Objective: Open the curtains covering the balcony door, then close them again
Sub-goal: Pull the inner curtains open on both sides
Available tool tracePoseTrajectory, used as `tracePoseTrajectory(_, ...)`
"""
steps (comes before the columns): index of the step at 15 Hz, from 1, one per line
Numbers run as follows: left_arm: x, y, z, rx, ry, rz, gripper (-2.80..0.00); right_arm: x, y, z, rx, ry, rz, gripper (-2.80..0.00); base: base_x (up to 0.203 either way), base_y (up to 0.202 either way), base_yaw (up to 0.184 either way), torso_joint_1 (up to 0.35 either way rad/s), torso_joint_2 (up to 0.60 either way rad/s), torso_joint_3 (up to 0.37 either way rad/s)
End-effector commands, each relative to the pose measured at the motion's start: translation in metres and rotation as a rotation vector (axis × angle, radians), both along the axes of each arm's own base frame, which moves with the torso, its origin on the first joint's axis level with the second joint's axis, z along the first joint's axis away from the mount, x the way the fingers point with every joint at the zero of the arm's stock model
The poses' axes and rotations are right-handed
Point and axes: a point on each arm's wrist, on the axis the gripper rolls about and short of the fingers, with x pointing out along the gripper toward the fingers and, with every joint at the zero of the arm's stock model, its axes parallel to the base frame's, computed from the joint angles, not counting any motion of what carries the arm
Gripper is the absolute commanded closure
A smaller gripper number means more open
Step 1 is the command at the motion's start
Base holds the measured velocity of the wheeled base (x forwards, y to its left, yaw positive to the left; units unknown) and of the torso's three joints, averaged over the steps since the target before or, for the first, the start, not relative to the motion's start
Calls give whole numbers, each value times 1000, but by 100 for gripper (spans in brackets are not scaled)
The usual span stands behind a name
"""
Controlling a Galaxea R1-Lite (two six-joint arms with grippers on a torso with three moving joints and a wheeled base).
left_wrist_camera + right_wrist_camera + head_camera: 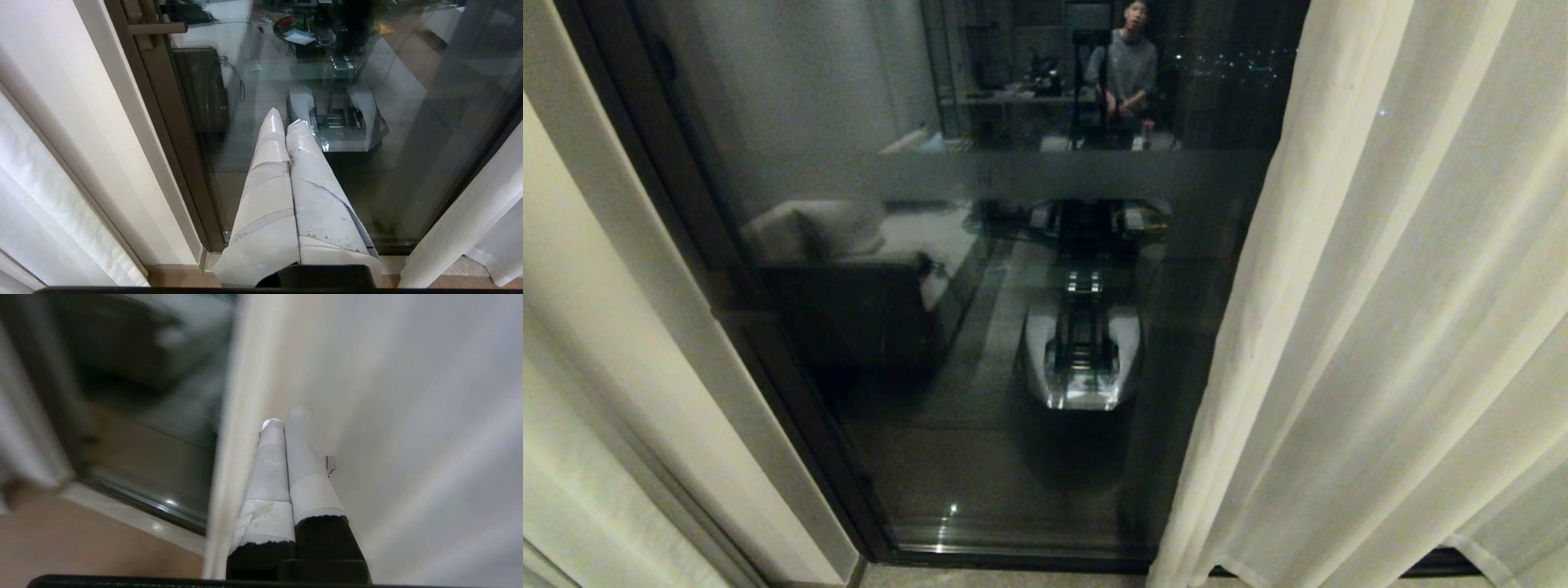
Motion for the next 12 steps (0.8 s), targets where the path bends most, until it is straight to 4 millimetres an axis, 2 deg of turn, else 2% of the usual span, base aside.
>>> tracePoseTrajectory(1,0,0,0,0,-2,0,0,38,11,32,-8,66,150,-280,0,0,0,0,0,0)
tracePoseTrajectory(3,0,0,0,0,-2,0,0,56,22,72,18,-6,250,-280,0,0,0,0,0,0)
tracePoseTrajectory(4,0,0,0,0,-1,0,0,65,26,86,25,-17,268,-280,0,0,0,0,0,0)
tracePoseTrajectory(9,0,0,0,0,-2,0,0,109,44,113,12,18,286,-280,0,0,0,0,0,0)
tracePoseTrajectory(12,0,0,0,0,-2,0,0,150,58,128,-8,34,238,-280,0,0,0,0,0,0)
